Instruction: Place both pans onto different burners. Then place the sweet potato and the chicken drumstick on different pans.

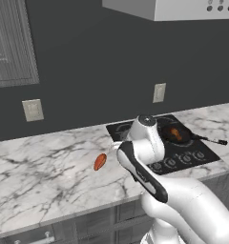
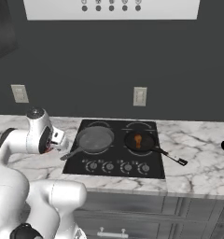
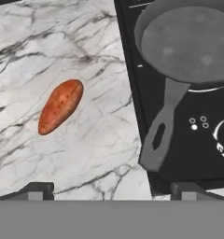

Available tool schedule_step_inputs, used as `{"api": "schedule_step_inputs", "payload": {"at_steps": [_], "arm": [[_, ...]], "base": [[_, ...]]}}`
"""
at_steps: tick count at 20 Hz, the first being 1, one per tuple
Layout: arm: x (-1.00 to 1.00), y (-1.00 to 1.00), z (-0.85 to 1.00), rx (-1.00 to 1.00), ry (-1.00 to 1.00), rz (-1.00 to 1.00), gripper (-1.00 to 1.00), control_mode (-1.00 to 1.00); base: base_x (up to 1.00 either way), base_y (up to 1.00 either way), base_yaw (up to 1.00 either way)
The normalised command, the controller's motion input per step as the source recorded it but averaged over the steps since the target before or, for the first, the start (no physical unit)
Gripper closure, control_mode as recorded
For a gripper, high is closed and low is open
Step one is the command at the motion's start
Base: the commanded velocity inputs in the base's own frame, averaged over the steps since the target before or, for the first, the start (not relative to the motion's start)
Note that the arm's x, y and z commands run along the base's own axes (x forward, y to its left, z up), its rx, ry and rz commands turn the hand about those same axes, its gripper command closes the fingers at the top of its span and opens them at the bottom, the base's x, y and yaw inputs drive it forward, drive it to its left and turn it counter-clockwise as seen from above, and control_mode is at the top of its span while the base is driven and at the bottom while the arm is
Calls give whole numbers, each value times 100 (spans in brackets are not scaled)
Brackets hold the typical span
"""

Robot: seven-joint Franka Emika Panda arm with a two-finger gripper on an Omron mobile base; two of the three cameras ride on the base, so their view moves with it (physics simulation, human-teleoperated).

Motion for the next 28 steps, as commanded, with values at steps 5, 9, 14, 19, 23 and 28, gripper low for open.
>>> {"api": "schedule_step_inputs", "payload": {"at_steps": [5,9,14,19,23,28], "arm": [[10,46,39,5,-11,3,-100,-100],[31,34,32,7,-5,5,-100,-100],[8,27,2,0,0,1,-100,-100],[5,22,0,-4,0,0,-100,-100],[16,22,-4,0,0,0,-100,-100],[17,15,-20,0,1,0,-100,-100]], "base": [[0,0,0],[0,0,0],[0,0,0],[0,0,0],[0,0,0],[0,0,0]]}}
